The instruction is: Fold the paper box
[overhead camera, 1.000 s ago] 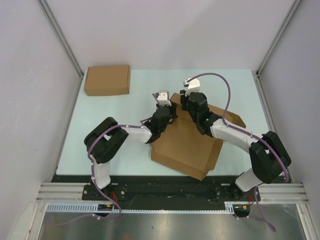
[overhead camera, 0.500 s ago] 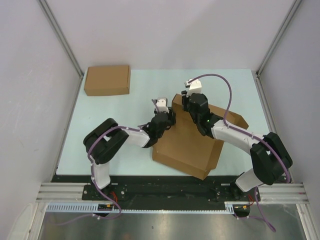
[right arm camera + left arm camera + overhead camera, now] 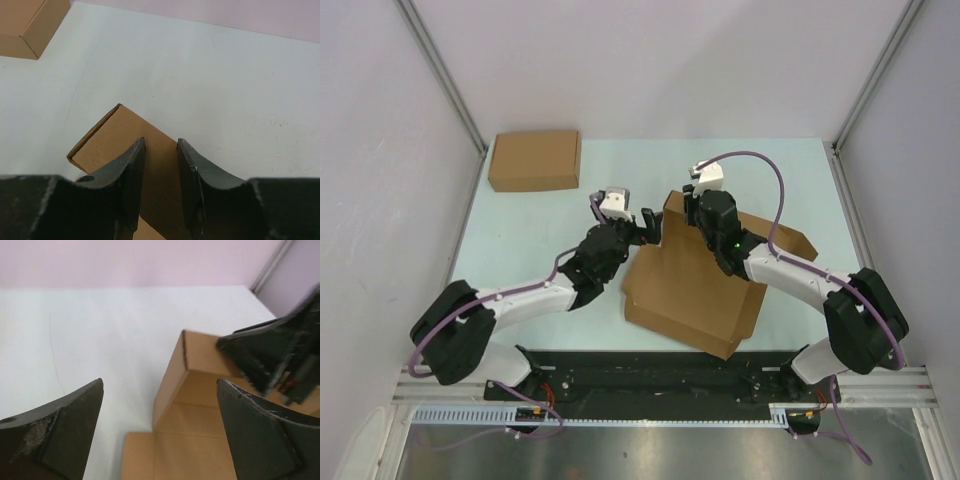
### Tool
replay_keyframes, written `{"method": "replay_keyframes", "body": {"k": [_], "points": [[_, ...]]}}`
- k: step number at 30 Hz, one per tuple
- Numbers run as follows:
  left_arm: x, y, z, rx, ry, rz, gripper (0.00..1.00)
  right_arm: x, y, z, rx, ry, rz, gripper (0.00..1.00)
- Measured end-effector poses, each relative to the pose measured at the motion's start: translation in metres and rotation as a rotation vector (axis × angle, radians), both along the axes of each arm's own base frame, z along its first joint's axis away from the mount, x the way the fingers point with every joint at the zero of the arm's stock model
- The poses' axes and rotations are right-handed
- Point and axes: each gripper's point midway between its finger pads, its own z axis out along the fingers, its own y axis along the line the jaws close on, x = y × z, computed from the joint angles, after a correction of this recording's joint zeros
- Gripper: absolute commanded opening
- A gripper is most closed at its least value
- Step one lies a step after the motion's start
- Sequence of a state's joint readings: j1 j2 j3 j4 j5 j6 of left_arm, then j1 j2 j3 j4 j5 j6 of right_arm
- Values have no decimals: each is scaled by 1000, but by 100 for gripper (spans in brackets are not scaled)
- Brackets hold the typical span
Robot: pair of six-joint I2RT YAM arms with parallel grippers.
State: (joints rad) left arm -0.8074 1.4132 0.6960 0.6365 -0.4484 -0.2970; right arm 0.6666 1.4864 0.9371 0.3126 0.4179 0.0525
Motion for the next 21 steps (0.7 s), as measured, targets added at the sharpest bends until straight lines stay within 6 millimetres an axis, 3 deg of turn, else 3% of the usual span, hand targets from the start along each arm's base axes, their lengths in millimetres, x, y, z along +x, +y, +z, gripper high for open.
{"method": "replay_keyframes", "body": {"k": [3,14,19,21], "points": [[-2,-6,27,27,-109,-62,100,0,0,0,0,0,0,38],[11,-33,30,210,-188,-172,100,-2,1,0,4,5,10,38],[12,-30,13,230,-158,-186,99,-3,1,0,4,9,14,38],[6,-22,-5,226,-119,-192,98,-3,1,0,3,9,14,38]]}}
